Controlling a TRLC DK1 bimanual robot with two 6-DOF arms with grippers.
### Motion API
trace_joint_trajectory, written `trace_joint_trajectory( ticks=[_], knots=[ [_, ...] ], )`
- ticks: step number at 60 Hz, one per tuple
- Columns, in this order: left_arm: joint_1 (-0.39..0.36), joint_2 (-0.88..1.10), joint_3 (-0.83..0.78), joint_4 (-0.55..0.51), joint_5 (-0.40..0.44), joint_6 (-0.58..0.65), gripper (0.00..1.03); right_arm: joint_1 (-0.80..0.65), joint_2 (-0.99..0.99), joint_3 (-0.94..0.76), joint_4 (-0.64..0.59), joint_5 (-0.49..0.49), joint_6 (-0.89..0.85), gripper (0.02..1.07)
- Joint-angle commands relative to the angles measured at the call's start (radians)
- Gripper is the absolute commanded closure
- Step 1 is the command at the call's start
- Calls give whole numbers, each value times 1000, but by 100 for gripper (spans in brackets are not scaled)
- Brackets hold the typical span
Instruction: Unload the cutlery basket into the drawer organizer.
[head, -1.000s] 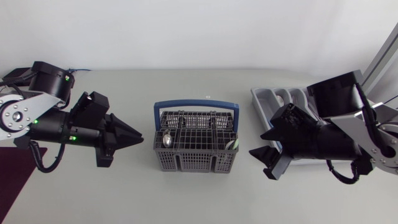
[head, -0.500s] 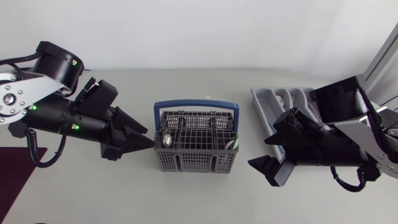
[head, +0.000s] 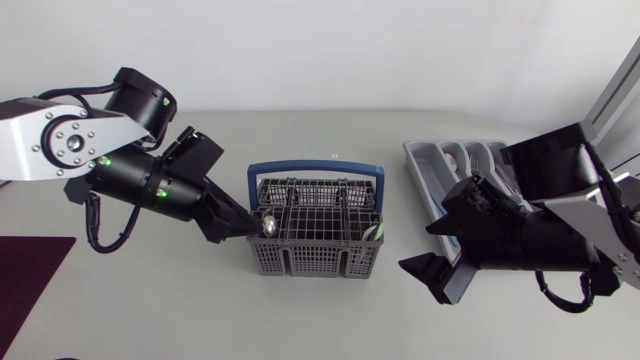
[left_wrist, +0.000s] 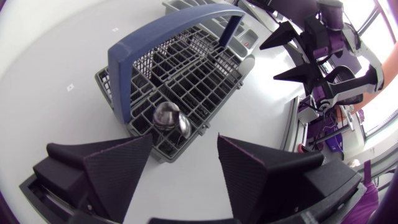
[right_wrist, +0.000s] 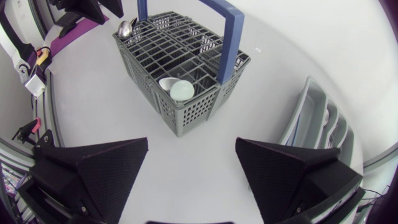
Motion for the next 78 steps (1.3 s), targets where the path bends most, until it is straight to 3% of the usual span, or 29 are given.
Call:
trace_joint_trajectory(
  ticks=[1, 39, 53, 78],
  knots=[
    [-13, 35, 36, 3, -8, -30, 18, 13, -6, 6, -8, -6, 34, 6],
    [-59, 115, 63, 43, -24, -82, 46, 14, -6, -21, 9, -6, 36, 6],
    [-69, 119, 63, 47, -24, -92, 76, 14, -6, -34, 21, -8, 33, 6],
    [-86, 135, 52, 60, -18, -92, 86, 8, -11, -57, 29, -12, 25, 6]
  ],
)
